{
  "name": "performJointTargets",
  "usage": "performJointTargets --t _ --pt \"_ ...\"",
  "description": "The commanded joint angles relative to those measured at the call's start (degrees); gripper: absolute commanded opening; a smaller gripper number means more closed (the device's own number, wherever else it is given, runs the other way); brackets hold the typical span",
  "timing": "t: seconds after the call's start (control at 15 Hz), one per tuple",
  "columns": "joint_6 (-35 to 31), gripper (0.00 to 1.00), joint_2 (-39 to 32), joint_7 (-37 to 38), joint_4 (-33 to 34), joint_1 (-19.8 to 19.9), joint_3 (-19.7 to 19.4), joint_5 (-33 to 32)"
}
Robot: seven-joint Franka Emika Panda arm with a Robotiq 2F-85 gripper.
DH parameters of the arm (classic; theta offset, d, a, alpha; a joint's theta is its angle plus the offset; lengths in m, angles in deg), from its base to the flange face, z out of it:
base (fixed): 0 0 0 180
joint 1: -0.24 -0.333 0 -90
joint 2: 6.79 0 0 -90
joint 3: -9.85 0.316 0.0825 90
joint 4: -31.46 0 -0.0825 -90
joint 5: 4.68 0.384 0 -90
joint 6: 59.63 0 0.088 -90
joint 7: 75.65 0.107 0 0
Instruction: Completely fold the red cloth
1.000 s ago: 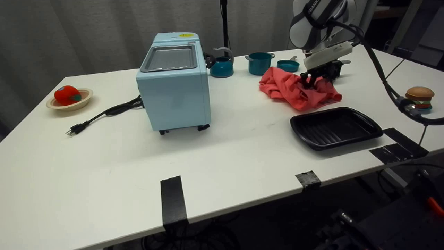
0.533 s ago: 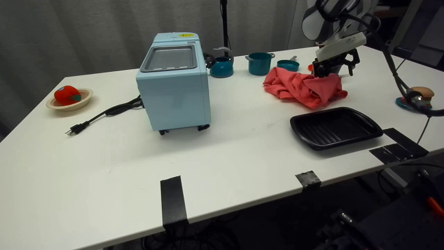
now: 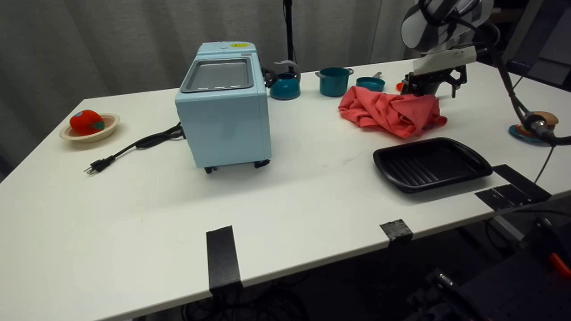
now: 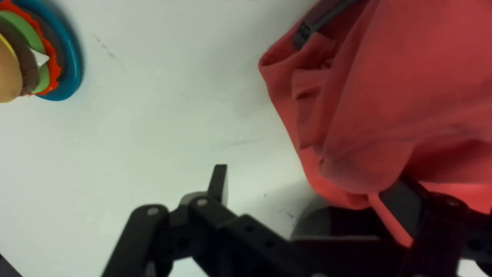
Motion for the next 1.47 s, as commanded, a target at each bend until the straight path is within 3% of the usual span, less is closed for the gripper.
performJointTargets --t 0.0,0.33,0.47,0.6,1.13,1.2,1.4 --pt "-1.33 1.00 -4.14 0.87 2.79 1.82 1.05 3.22" --pt "-0.79 0.98 -7.79 0.11 4.30 1.49 2.59 5.84" --pt "-0.60 0.73 -8.69 0.00 5.02 1.40 3.03 6.33" --pt "0.07 0.64 -9.18 -0.20 6.32 1.67 3.20 6.73" --pt "3.26 0.04 -8.54 -0.99 8.16 1.91 3.64 6.86" --pt "3.85 0.00 -7.94 -0.89 8.09 1.62 3.44 6.59" --pt "6.10 0.00 -5.28 -1.75 7.42 0.94 2.84 5.33"
